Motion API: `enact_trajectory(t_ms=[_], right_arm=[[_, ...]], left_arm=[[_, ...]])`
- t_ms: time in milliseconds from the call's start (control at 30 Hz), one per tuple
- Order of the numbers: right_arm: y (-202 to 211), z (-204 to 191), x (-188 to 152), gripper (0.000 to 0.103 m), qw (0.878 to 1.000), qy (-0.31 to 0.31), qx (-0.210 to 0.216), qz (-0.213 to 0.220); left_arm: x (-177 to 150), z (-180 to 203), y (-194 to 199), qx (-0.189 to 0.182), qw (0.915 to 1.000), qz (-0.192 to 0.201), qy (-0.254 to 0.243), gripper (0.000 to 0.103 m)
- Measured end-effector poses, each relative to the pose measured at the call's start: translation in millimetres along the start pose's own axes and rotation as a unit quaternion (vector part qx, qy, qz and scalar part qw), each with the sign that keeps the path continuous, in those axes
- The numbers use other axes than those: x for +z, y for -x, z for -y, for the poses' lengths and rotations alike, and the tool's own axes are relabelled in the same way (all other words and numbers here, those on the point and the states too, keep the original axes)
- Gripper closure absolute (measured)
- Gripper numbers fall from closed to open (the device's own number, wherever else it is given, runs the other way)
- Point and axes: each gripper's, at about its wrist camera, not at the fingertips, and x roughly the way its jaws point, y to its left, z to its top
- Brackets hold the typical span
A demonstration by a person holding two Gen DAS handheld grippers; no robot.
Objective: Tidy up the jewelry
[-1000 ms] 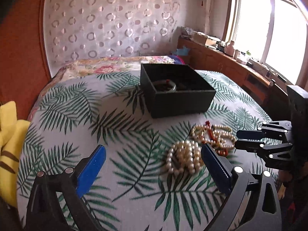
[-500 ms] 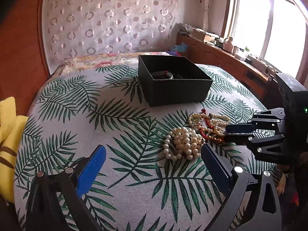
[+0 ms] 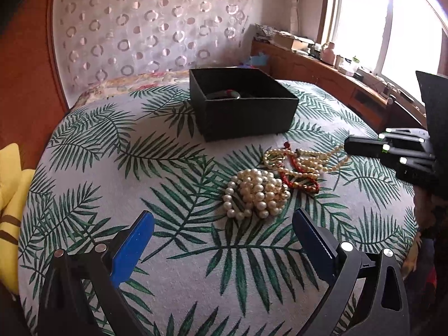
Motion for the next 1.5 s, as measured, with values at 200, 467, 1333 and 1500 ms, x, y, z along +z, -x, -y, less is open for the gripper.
enact_trajectory(t_ms=[200, 467, 1333, 1500], right_arm=[[15, 2, 8, 0.098, 1.000, -0.006, -0.004, 0.021], [24, -4, 14, 0.098, 0.999, -0.002, -0.002, 0.036], [20, -13, 19, 0.098, 0.999, 0.002, 0.000, 0.037], [28, -14, 29, 0.098, 0.999, 0.004, 0.001, 0.051]], left_arm=[[6, 8, 0, -0.031, 0.9995, 0.002, -0.005, 0.039], [17, 14, -14, -0.074, 0.9972, -0.012, 0.003, 0.074], [40, 9, 16, -0.066, 0.9972, 0.034, -0.005, 0.097], [54, 6, 28, -0.065, 0.9964, 0.053, -0.006, 0.097]])
